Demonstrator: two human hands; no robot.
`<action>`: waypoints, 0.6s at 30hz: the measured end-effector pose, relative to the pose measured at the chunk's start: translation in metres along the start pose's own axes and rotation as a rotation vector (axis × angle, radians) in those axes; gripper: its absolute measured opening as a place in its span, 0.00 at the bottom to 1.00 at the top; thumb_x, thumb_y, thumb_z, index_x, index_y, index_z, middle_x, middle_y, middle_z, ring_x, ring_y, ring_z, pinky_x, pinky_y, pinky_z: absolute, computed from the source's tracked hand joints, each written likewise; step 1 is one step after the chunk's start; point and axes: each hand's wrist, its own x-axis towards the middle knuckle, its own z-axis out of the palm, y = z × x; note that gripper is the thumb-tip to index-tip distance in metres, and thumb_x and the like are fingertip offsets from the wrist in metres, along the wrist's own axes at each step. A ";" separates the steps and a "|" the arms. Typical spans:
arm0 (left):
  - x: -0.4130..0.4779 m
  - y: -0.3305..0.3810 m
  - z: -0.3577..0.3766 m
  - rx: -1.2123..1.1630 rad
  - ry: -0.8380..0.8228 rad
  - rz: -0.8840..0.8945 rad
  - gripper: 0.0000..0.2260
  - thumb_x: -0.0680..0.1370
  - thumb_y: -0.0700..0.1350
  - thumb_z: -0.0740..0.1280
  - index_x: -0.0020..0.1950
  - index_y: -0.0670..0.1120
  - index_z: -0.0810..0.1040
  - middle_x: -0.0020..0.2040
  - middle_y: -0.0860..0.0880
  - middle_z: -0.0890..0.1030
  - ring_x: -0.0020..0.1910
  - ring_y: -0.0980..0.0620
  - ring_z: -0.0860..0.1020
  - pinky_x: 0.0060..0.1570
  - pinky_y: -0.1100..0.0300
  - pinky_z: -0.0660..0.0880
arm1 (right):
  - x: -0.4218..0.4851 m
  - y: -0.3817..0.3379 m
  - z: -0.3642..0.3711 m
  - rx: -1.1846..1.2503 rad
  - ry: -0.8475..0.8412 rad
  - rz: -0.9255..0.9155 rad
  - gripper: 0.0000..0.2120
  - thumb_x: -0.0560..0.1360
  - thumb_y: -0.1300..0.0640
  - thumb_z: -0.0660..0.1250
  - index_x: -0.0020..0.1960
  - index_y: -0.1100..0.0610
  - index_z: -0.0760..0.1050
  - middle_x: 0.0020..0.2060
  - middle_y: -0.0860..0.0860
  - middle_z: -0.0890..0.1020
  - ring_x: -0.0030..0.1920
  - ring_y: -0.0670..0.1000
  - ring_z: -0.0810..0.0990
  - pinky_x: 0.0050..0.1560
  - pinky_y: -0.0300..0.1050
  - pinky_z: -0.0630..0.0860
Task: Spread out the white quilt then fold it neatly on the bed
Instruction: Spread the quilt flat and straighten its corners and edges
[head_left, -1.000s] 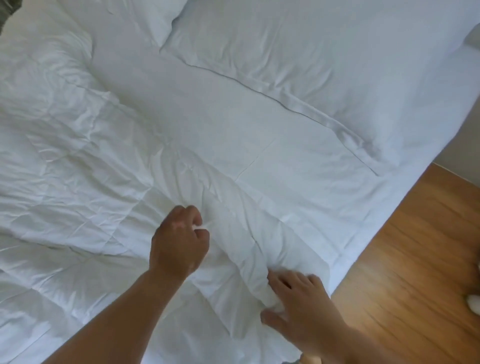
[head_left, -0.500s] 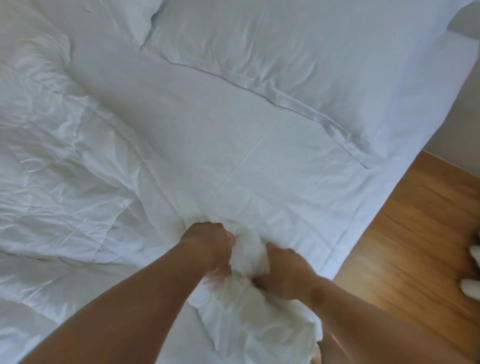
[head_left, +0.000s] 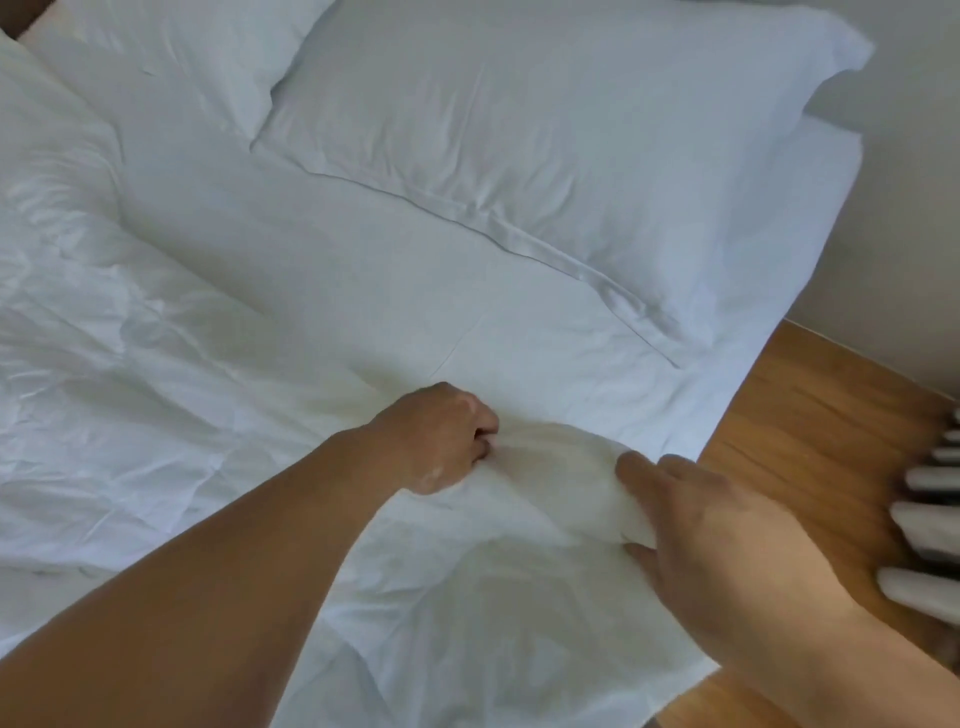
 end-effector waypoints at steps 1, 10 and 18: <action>0.006 0.010 -0.005 -0.041 0.221 0.062 0.08 0.81 0.45 0.63 0.45 0.47 0.80 0.42 0.53 0.77 0.45 0.49 0.76 0.47 0.53 0.76 | -0.008 0.006 -0.004 0.012 0.069 0.036 0.19 0.70 0.49 0.72 0.52 0.45 0.64 0.38 0.44 0.69 0.36 0.52 0.74 0.31 0.48 0.72; 0.013 0.000 0.090 -0.029 -0.040 -0.011 0.18 0.80 0.43 0.63 0.69 0.57 0.71 0.70 0.55 0.69 0.68 0.50 0.71 0.66 0.53 0.72 | 0.012 0.053 0.092 0.095 -0.193 0.163 0.34 0.74 0.30 0.61 0.73 0.47 0.67 0.67 0.48 0.73 0.65 0.52 0.76 0.61 0.51 0.74; 0.063 -0.046 0.036 0.290 0.165 -0.302 0.39 0.78 0.42 0.65 0.81 0.58 0.45 0.81 0.51 0.43 0.79 0.43 0.52 0.72 0.47 0.65 | 0.109 0.043 0.115 0.034 -0.261 0.125 0.44 0.70 0.26 0.62 0.78 0.48 0.59 0.72 0.51 0.69 0.70 0.55 0.68 0.67 0.54 0.68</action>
